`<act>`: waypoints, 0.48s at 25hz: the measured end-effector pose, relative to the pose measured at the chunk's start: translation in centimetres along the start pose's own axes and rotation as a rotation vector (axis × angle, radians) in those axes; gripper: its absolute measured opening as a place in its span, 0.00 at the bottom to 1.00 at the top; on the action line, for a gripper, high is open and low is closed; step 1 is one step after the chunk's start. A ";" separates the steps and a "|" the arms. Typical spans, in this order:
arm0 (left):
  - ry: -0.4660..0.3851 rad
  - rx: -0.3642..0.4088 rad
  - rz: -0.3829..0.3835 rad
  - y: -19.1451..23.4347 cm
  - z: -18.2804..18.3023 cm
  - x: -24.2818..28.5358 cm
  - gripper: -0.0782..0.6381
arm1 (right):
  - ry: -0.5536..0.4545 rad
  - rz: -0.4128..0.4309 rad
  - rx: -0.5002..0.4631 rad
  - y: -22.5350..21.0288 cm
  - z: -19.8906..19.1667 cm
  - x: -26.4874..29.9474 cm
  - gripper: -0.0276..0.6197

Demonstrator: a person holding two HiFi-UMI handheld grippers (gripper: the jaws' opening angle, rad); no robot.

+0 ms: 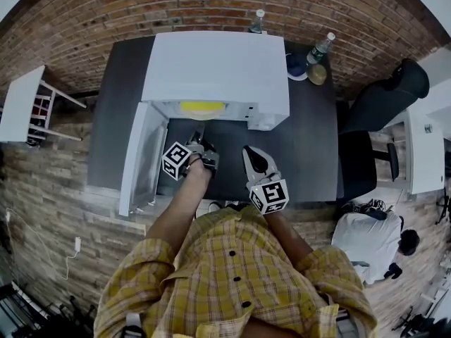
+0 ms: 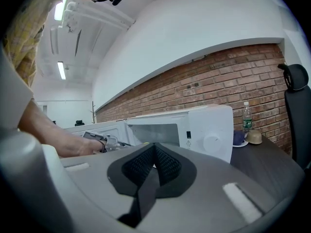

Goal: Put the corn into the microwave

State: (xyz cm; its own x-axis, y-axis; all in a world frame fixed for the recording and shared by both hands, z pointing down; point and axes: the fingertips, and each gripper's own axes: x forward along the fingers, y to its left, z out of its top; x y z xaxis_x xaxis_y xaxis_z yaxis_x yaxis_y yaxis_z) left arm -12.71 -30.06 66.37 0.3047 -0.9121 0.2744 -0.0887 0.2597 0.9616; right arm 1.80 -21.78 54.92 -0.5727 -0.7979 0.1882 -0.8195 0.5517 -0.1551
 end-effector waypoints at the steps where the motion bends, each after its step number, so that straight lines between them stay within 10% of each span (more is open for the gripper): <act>1: 0.008 0.012 -0.010 -0.3 -0.2 -0.4 0.26 | -0.001 -0.001 -0.001 0.1 0.0 -0.2 0.04; 12: 0.099 0.149 -0.106 -2.7 -2.2 -5.0 0.10 | -0.002 -0.004 0.020 1.8 -0.1 -1.3 0.04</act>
State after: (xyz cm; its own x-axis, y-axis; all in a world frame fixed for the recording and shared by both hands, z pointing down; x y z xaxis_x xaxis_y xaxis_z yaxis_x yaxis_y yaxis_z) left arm -11.90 -25.54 62.37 0.4108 -0.8943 0.1776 -0.1886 0.1072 0.9762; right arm 1.05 -19.69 54.44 -0.5690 -0.8009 0.1865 -0.8215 0.5431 -0.1738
